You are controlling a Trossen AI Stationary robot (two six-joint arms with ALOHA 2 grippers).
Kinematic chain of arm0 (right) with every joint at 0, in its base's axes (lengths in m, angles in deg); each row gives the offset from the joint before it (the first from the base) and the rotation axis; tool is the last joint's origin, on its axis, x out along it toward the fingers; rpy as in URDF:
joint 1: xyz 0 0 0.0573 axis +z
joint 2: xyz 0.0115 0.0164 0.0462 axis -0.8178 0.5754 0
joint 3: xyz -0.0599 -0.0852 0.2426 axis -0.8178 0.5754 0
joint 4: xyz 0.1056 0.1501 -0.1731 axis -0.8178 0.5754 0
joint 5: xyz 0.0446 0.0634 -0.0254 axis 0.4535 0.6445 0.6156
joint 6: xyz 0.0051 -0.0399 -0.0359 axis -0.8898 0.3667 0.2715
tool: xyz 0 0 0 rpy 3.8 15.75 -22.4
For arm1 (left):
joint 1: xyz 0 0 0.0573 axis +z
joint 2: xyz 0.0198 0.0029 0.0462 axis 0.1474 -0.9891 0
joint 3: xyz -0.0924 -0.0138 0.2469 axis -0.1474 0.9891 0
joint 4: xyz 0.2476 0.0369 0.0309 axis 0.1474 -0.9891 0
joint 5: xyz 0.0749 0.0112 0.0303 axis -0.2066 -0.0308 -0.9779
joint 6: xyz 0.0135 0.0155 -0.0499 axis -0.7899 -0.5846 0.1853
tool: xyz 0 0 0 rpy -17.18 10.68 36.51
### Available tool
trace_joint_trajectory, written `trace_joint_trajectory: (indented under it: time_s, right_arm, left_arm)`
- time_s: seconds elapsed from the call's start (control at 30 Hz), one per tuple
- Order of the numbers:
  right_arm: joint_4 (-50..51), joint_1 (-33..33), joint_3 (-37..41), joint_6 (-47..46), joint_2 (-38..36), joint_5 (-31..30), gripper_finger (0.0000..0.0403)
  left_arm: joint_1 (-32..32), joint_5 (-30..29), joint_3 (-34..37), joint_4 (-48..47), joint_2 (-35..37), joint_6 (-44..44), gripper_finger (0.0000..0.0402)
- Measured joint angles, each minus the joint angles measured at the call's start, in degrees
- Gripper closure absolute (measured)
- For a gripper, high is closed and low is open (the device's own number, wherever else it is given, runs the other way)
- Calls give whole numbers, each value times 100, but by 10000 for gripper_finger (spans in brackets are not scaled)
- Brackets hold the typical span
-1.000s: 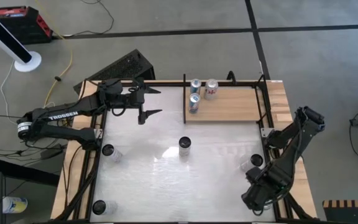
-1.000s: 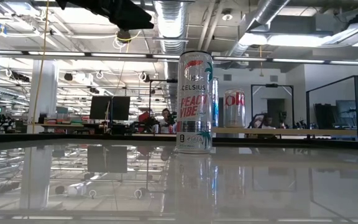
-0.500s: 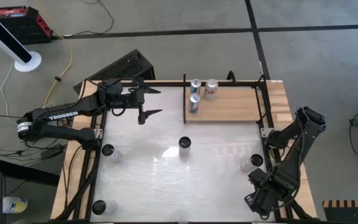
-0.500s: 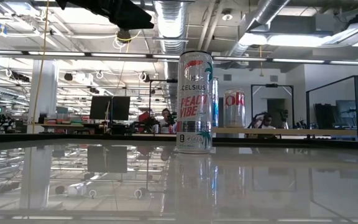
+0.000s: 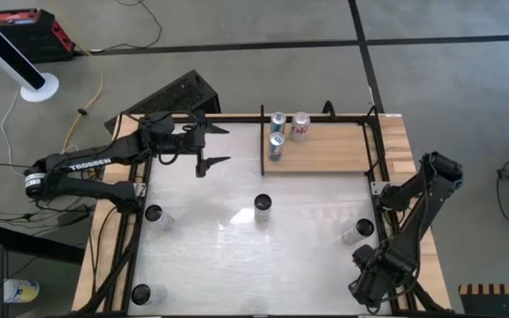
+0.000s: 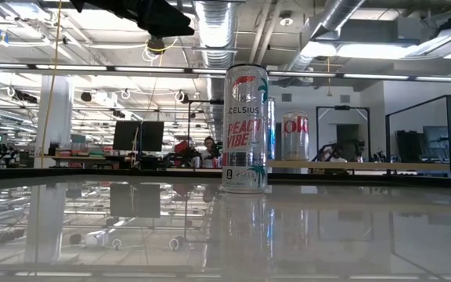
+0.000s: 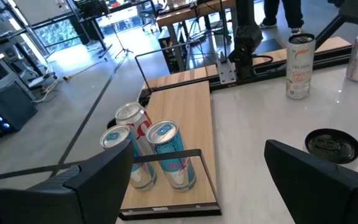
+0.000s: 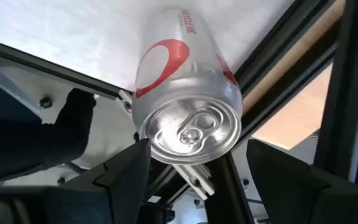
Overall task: Place canned beverage on shelf
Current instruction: Put the red-silver soda can on the shelf aligned with the other red-silver soda can
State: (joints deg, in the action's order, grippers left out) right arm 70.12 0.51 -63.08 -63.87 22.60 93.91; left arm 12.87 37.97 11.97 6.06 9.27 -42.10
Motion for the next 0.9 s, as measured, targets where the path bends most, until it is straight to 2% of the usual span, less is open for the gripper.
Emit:
trace_joint_trajectory:
  time_s: [0.27,0.6,0.9]
  right_arm:
    - [-260,8,255,193,-21,51,111]
    - [-36,-7,269,291,-65,50,111]
    - [271,-190,298,95,-453,-106,112]
  left_arm:
    - [0,-1,0,0,0,32,56]
    - [0,-5,0,0,0,28,56]
    - [0,-9,0,-13,0,31,56]
